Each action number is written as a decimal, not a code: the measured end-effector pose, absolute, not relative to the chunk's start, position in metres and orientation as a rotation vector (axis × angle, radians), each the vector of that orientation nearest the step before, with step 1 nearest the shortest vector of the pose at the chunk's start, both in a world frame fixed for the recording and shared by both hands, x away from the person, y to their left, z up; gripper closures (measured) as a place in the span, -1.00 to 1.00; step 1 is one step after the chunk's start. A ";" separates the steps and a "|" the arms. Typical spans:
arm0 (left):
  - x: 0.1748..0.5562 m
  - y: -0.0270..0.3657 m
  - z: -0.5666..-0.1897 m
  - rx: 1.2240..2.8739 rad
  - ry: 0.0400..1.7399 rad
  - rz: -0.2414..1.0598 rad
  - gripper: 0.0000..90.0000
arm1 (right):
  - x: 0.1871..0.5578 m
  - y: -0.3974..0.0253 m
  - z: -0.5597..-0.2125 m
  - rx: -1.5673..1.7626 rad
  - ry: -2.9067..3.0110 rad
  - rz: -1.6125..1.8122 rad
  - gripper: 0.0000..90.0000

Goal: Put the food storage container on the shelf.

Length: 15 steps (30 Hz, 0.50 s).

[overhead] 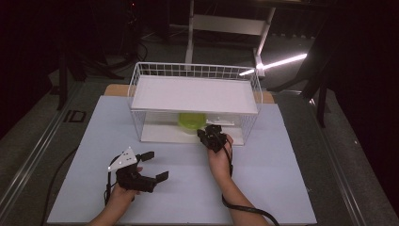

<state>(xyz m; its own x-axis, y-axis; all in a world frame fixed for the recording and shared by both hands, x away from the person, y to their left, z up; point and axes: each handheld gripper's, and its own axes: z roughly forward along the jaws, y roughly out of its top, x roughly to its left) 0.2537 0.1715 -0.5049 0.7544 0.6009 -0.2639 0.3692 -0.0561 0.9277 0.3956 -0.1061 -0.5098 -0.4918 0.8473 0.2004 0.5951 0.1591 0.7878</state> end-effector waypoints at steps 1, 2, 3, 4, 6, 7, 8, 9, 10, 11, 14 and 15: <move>0.254 0.172 -0.505 1.671 0.779 0.228 -0.97 | 0.396 -0.105 -0.510 1.391 2.150 1.245 1.00; 0.253 0.172 -0.505 1.676 0.782 0.235 -0.97 | 0.397 -0.105 -0.510 1.389 2.150 1.243 1.00; 0.253 0.172 -0.505 1.679 0.782 0.240 -0.97 | 0.397 -0.105 -0.510 1.387 2.149 1.243 1.00; 0.253 0.172 -0.505 1.681 0.780 0.241 -0.97 | 0.397 -0.105 -0.510 1.385 2.148 1.243 1.00; 0.254 0.172 -0.505 1.681 0.780 0.239 -0.97 | 0.394 -0.107 -0.509 1.391 2.148 1.248 0.99; 0.254 0.172 -0.505 1.676 0.783 0.235 -0.97 | 0.393 -0.108 -0.509 1.390 2.150 1.252 0.99; 0.254 0.172 -0.504 1.672 0.785 0.228 -0.97 | 0.391 -0.109 -0.508 1.385 2.154 1.246 0.99; 0.254 0.172 -0.504 1.669 0.787 0.224 -0.97 | 0.389 -0.111 -0.508 1.376 2.156 1.248 0.99; 0.254 0.172 -0.504 1.669 0.789 0.224 -0.97 | 0.387 -0.112 -0.507 1.364 2.161 1.248 0.99; 0.254 0.172 -0.504 1.668 0.788 0.226 -0.97 | 0.384 -0.113 -0.507 1.350 2.167 1.247 0.99; 0.254 0.173 -0.502 1.668 0.788 0.226 -0.97 | 0.377 -0.117 -0.504 1.339 2.175 1.252 0.97; 0.254 0.173 -0.502 1.665 0.787 0.225 -0.97 | 0.374 -0.118 -0.504 1.337 2.175 1.266 0.94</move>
